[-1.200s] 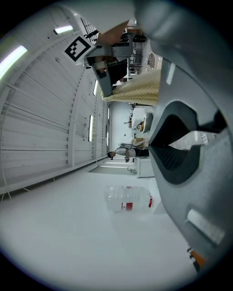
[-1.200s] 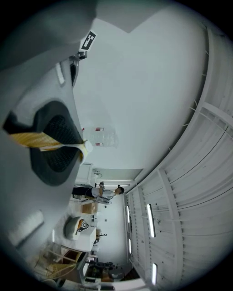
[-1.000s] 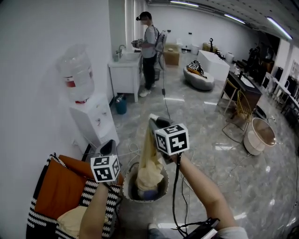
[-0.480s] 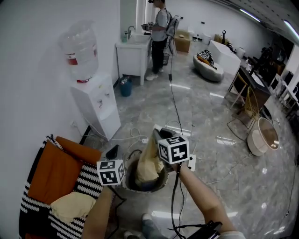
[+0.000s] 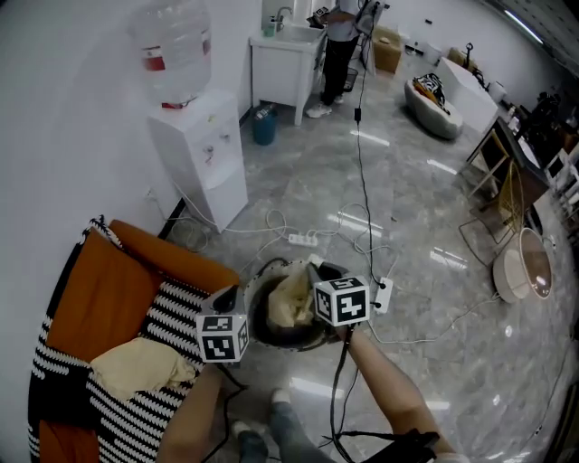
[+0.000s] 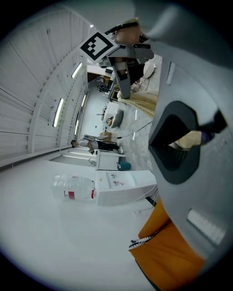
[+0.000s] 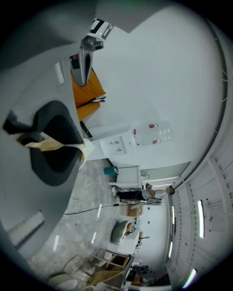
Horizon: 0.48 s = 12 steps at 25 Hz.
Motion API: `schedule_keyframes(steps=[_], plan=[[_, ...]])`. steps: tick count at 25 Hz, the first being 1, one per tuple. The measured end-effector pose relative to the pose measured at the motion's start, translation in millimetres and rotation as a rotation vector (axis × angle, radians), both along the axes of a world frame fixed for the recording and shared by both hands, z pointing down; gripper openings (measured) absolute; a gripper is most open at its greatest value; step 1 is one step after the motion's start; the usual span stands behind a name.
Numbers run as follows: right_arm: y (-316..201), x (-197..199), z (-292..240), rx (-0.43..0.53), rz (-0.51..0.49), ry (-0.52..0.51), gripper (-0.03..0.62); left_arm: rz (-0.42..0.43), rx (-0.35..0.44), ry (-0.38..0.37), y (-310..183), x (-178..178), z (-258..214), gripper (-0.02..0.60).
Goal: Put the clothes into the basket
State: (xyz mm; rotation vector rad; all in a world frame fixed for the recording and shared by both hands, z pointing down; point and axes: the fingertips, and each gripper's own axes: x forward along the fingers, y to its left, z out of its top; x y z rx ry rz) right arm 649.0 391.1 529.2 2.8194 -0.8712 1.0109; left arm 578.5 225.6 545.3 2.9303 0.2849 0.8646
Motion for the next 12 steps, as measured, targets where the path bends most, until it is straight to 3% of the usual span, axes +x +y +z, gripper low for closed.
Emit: schedule_keyframes(steps=[5,12], plan=[[-6.7,-14.3,70.3,-0.009,0.004,-0.106,0.014,-0.037,-0.007,-0.097,-11.1,-18.8,57.3,0.003],[-26.3,-20.4,129.8,-0.03,-0.023,-0.19,0.014,-0.082,-0.036,-0.173,-25.3,-29.4,110.1,0.003]])
